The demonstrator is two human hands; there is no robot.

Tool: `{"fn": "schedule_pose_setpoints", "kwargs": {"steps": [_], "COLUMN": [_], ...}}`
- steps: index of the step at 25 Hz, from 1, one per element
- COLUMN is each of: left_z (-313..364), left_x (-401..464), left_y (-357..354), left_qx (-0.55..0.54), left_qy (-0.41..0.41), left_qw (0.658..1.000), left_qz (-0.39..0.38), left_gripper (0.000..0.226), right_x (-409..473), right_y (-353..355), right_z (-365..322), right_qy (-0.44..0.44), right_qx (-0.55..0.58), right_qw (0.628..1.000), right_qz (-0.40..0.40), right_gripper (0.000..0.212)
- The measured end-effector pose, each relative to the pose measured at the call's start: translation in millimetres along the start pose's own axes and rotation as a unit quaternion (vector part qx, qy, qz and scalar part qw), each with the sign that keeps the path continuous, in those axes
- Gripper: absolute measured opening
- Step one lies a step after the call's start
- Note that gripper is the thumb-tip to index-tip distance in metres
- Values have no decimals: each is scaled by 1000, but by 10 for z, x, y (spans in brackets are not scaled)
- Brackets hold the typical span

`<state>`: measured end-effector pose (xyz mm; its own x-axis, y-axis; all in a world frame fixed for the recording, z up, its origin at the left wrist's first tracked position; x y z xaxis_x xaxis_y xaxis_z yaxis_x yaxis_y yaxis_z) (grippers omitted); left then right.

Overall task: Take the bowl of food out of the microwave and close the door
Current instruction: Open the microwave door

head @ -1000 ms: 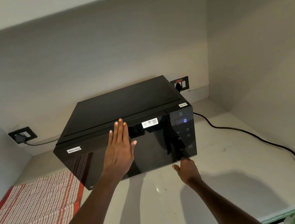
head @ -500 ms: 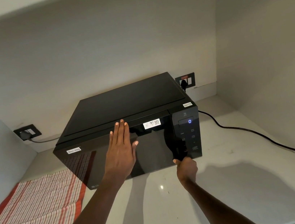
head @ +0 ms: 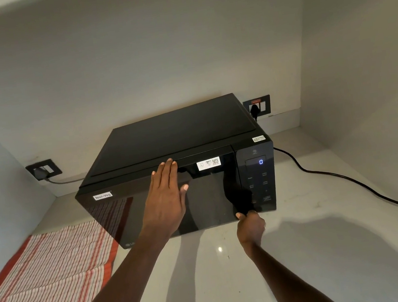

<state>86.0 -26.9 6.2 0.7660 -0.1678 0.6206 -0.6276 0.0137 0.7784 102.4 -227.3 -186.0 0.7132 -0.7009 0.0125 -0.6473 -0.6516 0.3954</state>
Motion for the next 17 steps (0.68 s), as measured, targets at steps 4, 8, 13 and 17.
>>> {"fn": "schedule_pose_setpoints", "kwargs": {"steps": [4, 8, 13, 17], "left_z": [-3, 4, 26, 31], "left_x": [-23, -42, -81, -103], "left_y": [3, 32, 105, 169], "left_qx": [-4, -6, -14, -26], "left_qy": [0, -2, -7, -16], "left_qw": [1000, 1000, 1000, 999], "left_qz": [-5, -10, -14, -22], "left_gripper": [65, 68, 68, 68], "right_x": [-24, -21, -34, -76], "right_y": [-22, 8, 58, 96], "right_z": [24, 52, 73, 89], "right_qy": [6, 4, 21, 17], "right_qx": [7, 18, 4, -1], "right_qw": [1000, 999, 998, 997], "right_qz": [-11, -37, -67, -73], "right_gripper": [22, 23, 24, 25]}}
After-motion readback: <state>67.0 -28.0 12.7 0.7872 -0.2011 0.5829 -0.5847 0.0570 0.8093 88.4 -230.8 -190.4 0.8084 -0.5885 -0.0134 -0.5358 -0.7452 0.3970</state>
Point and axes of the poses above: each hand's wrist, its own x-axis towards the middle knuckle, its own y-axis out of the back of the hand, z = x × y, the point moved 6 cm from there along x, towards the middle knuckle, and after that the axes turned 14 degrees about z, right-handed, at the moved point
